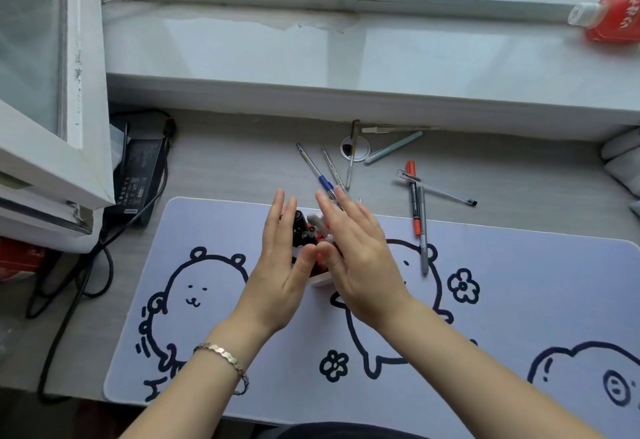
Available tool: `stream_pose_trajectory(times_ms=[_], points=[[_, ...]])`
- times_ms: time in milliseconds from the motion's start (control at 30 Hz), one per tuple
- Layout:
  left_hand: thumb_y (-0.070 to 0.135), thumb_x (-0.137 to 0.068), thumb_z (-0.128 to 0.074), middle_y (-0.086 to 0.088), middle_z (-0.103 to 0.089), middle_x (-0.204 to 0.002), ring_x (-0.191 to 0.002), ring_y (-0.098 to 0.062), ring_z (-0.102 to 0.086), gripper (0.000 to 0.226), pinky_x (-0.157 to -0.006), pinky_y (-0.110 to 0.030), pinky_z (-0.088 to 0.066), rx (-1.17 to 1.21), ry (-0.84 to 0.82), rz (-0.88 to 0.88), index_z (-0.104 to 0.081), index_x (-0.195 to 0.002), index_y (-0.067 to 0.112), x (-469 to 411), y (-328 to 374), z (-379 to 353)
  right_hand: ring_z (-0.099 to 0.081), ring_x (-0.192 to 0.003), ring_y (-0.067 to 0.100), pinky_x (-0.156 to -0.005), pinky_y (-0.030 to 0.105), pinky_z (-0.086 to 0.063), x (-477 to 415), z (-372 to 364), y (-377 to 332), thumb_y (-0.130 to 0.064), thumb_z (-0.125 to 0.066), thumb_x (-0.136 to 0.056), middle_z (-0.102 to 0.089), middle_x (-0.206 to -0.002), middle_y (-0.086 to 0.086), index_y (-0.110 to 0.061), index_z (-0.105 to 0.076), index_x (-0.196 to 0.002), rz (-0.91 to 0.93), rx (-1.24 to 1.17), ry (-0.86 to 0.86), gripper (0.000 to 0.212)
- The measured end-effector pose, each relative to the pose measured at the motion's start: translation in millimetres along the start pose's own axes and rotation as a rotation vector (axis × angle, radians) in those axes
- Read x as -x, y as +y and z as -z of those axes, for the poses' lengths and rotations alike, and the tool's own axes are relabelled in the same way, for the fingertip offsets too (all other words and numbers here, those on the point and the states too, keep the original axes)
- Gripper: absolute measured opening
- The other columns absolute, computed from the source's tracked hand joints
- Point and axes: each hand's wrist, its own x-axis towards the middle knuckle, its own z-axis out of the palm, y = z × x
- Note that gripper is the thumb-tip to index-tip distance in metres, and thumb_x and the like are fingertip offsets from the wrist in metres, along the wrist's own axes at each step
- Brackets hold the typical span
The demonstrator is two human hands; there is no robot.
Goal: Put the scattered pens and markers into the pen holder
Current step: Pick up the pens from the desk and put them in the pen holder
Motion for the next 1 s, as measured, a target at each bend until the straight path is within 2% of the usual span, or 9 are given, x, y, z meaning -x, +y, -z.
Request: stream_pose_trajectory(times_ms=[167, 267, 333, 400, 467, 533, 600, 867, 1000], points=[[0.062, -0.058, -0.063, 0.022, 0.0, -0.148, -0.119, 0.034, -0.005, 0.093, -0.083, 0.01, -0.025, -0.043, -0.015, -0.019, -0.01, -0.134, 0.047, 2.3, 2.0, 0.6, 0.02, -0.14, 0.007, -0.115, 0.034, 0.007, -8.4, 21.0, -7.5, -0.046, -0.018, -0.094, 0.012, -0.154, -0.01, -0.025, -0.034, -0.139, -0.291, -0.067, -0.426, 0.052], [0.052, -0.055, -0.073, 0.016, -0.031, -0.14, -0.121, 0.016, -0.034, 0.092, -0.088, -0.007, -0.038, -0.028, 0.014, 0.023, -0.018, -0.128, 0.054, 1.5, 1.1, -5.0, -0.004, -0.141, 0.001, -0.117, 0.023, -0.009, -5.9, 24.6, 7.9, -0.04, -0.026, -0.097, -0.013, -0.154, -0.011, -0.022, -0.051, -0.127, -0.437, -0.388, -0.294, 0.044], [0.049, -0.056, -0.077, 0.019, -0.045, -0.122, -0.115, 0.005, -0.044, 0.089, -0.091, -0.015, -0.043, 0.022, 0.041, 0.013, -0.024, -0.128, 0.052, 1.1, 0.9, -8.8, -0.04, -0.123, -0.002, -0.104, 0.015, -0.03, -6.9, 24.4, 20.8, -0.031, -0.034, -0.096, -0.049, -0.13, -0.006, -0.023, -0.068, -0.088, -0.535, -0.536, 0.047, 0.036], [0.037, -0.057, -0.083, 0.025, -0.044, -0.116, -0.111, 0.011, -0.044, 0.088, -0.091, -0.011, -0.042, 0.037, 0.084, 0.011, -0.03, -0.126, 0.048, 2.9, 1.9, -9.3, -0.056, -0.096, 0.006, -0.086, 0.027, -0.044, -9.2, 21.7, 36.4, -0.021, -0.044, -0.094, -0.061, -0.098, -0.001, -0.024, -0.061, -0.068, -0.678, -0.52, 0.253, 0.031], [0.029, -0.056, -0.084, 0.027, -0.042, -0.114, -0.106, 0.019, -0.041, 0.088, -0.085, -0.001, -0.038, 0.047, 0.143, 0.02, -0.029, -0.123, 0.048, 7.2, 2.5, -4.2, -0.056, -0.087, 0.018, -0.076, 0.032, -0.046, -17.2, 14.0, 51.4, -0.029, -0.054, -0.088, -0.061, -0.094, 0.003, -0.021, -0.058, -0.081, -0.8, -0.35, 0.162, 0.011], [0.026, -0.055, -0.084, 0.026, -0.043, -0.116, -0.107, 0.016, -0.043, 0.089, -0.082, 0.001, -0.038, 0.062, 0.182, 0.033, -0.03, -0.123, 0.049, 11.6, 2.1, 3.6, -0.055, -0.099, 0.026, -0.081, 0.034, -0.045, -26.1, -1.7, 61.1, -0.039, -0.062, -0.081, -0.054, -0.114, 0.01, -0.013, -0.048, -0.113, -0.906, -0.131, -0.119, 0.043], [0.026, -0.055, -0.085, 0.026, -0.044, -0.117, -0.108, 0.01, -0.046, 0.09, -0.082, 0.001, -0.039, 0.073, 0.211, 0.046, -0.03, -0.121, 0.053, 15.8, 1.8, 11.2, -0.053, -0.108, 0.033, -0.082, 0.038, -0.046, -36.3, -20.1, 63.1, -0.043, -0.063, -0.079, -0.047, -0.123, 0.017, -0.005, -0.036, -0.123, -0.916, 0.066, -0.298, 0.064], [0.015, -0.055, -0.085, 0.022, -0.044, -0.112, -0.091, 0.029, -0.045, 0.091, -0.071, 0.008, -0.035, 0.063, 0.253, 0.089, -0.03, -0.12, 0.047, 23.5, 2.3, 21.9, -0.05, -0.112, 0.035, -0.079, 0.039, -0.046, -46.0, -48.8, 54.1, -0.033, -0.053, -0.087, -0.049, -0.122, 0.019, -0.001, -0.033, -0.12, -0.813, 0.317, -0.373, 0.049], [0.019, -0.055, -0.086, 0.013, -0.048, -0.12, -0.103, 0.013, -0.052, 0.093, -0.079, -0.006, -0.046, 0.08, 0.279, 0.136, -0.029, -0.116, 0.061, 25.8, -1.2, 24.9, -0.048, -0.11, 0.034, -0.078, 0.039, -0.045, -40.1, -54.9, 48.6, -0.049, -0.048, -0.086, -0.047, -0.121, 0.018, -0.002, -0.032, -0.121, -0.814, 0.272, -0.298, 0.061]])
